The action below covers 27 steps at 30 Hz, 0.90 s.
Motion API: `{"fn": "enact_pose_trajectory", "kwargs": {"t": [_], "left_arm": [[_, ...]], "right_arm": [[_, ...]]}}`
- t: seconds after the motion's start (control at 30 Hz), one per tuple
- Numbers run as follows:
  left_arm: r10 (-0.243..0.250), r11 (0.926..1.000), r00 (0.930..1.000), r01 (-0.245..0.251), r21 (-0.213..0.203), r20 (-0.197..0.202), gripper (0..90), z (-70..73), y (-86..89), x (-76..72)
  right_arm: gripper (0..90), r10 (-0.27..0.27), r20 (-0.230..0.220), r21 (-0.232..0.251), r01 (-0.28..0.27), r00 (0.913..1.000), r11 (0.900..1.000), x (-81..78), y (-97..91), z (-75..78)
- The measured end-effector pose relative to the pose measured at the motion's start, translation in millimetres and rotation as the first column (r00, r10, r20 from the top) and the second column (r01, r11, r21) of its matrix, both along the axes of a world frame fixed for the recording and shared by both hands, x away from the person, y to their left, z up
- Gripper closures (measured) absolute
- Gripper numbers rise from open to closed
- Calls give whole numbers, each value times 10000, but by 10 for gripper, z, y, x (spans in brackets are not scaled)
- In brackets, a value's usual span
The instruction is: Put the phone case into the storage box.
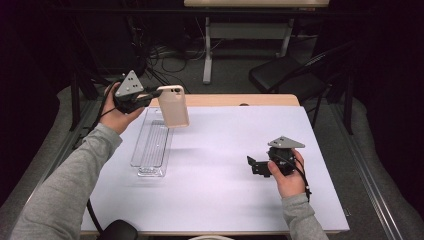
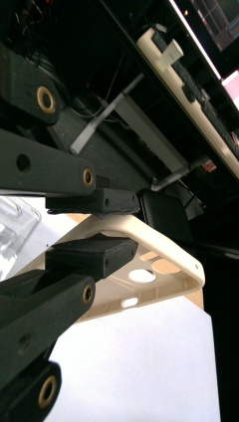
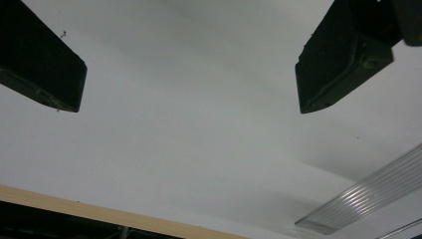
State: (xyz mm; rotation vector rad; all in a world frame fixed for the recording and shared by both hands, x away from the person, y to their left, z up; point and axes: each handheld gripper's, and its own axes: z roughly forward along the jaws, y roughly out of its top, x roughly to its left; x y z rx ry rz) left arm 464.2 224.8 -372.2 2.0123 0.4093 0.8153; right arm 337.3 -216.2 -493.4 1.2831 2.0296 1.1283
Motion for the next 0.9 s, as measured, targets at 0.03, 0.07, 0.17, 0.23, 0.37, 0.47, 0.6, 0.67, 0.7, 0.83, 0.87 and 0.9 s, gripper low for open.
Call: {"fn": "enact_pose_trajectory", "kwargs": {"t": [0.03,0.07,0.17,0.23,0.37,0.47,0.6,0.67,0.7,0.83,0.87,0.9], "left_arm": [[4,10000,10000,-4,18,3,784,8,14,10],[29,10000,10000,-29,45,18,784,16,29,22],[91,9999,9999,-93,145,97,784,28,70,57],[115,9997,9998,-118,232,139,784,31,93,80],[140,9996,9997,-145,230,217,784,28,130,122],[175,9995,9995,-182,264,265,784,17,145,155],[163,9992,9993,-175,372,323,784,-3,159,203],[217,9986,9991,-234,472,357,784,-15,164,227],[249,9984,9991,-267,506,357,784,-23,166,238],[386,9973,9979,-416,597,513,784,-43,194,286],[407,9974,9977,-438,572,547,784,-47,203,296],[444,9972,9972,-479,581,609,784,-51,213,305]], "right_arm": [[0,-78,-13,28,78,10000,10000,-1,-10,-5],[0,-137,-24,51,137,9999,9999,-5,-16,-8],[0,-215,-23,83,215,9998,9997,-9,-41,-21],[0,-261,-37,38,261,9997,9997,-9,-48,-29],[0,-273,-28,68,273,9996,9996,-16,-62,-40],[0,-284,13,54,284,9996,9996,-20,-72,-41],[0,-302,-7,57,302,9995,9995,-23,-88,-51],[0,-315,-40,57,316,9995,9995,-24,-94,-59],[0,-315,-48,32,315,9995,9995,-23,-99,-63],[0,-402,-28,-21,402,9992,9992,-21,-109,-80],[0,-407,-21,-37,407,9992,9992,-23,-111,-81],[0,-407,-30,-74,407,9992,9991,-26,-115,-82]]}}
